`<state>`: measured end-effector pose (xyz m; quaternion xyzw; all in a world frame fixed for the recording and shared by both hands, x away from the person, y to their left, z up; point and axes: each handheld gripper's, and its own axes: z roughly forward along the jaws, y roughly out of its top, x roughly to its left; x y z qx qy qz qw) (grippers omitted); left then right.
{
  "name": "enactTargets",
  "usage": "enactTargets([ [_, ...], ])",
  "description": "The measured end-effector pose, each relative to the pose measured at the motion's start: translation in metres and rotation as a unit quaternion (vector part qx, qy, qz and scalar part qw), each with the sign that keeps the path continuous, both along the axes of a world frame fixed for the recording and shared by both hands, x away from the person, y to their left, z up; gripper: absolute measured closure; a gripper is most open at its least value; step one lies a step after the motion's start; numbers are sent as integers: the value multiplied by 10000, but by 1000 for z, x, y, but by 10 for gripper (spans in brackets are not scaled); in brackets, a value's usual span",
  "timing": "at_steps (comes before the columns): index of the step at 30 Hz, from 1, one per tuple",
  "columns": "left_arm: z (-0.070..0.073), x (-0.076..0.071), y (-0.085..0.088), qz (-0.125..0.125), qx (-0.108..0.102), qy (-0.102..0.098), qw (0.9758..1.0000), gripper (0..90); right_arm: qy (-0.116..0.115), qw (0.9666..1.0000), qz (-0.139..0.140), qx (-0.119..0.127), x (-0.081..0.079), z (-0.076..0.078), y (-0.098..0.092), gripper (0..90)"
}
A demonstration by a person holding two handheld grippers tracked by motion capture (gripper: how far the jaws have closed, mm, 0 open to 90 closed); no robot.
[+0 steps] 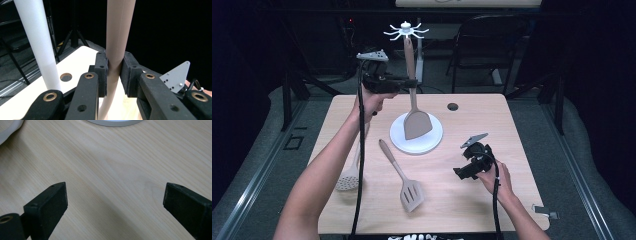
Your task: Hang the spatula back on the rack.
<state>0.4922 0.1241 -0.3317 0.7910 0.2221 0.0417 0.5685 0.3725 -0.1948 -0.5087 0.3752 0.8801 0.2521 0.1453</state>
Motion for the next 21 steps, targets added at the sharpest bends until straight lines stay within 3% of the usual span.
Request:
enactTargets([
  [3,-2,4,1,-26,-117,118,9999,770,27,10000,4,-38,0,0,0,54],
  [14,-5,11,1,-15,-134,215,9997,767,35,10000,10,-34,0,0,0,53],
  [21,-9,14,2,-51,-289,314,9991,759,59,10000,20,-36,0,-1,1,54],
])
